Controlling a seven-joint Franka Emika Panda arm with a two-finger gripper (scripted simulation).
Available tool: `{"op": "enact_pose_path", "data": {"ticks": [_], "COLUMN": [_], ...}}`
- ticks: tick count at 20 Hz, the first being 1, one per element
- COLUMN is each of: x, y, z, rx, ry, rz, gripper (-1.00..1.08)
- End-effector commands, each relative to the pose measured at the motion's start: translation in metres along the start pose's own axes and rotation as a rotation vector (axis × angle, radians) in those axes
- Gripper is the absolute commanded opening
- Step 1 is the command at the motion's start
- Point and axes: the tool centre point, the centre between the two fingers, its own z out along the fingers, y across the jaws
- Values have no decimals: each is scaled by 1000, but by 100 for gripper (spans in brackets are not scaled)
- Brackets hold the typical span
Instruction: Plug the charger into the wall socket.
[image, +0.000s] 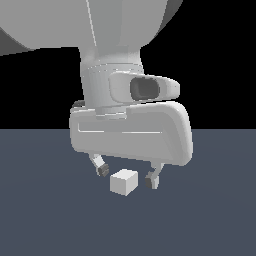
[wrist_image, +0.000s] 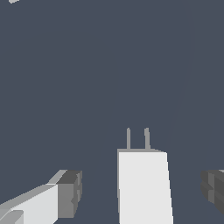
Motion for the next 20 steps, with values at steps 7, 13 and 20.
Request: {"op": "enact_pose_path", "data": {"ticks": [7,13,20], "x": [-2,-2,0], "y": [0,0,0], "z": [11,11,9], "rx": [1,1,3], "ry": [1,1,2], "rz": [1,1,-9], "gripper": [-100,-100,-100]}}
